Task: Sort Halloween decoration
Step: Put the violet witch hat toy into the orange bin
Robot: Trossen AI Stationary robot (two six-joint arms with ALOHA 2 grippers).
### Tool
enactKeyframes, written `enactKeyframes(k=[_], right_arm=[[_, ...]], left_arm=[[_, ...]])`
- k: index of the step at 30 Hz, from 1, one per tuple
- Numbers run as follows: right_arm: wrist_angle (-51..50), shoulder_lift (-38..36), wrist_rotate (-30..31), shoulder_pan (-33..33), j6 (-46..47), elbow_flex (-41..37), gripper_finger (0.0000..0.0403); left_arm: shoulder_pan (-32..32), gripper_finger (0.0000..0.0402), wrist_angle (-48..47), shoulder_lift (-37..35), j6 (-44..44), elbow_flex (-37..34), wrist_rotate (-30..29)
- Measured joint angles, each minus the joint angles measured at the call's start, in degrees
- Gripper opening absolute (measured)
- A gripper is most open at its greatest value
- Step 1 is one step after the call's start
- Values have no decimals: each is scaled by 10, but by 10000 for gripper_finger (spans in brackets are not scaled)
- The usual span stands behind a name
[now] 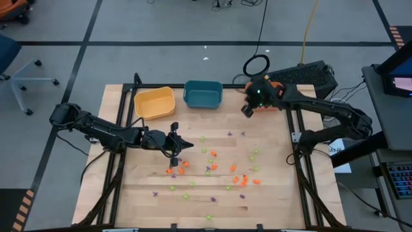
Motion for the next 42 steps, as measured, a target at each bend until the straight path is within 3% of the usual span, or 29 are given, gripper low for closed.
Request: enactKeyframes(k=[12,25,35,42], right_arm=[[-20,62,-3,-138,-15,0,0],[-19,134,-16,-173,35,0,3],[-60,114,-16,-175,23,0,97],[-116,1,-16,-140,43,-1,151]], left_arm=[[0,0,0,0,0,0,0],[0,0,0,0,0,0,0],[0,0,0,0,-1,0,0],[0,0,-12,0,-33,0,-1]])
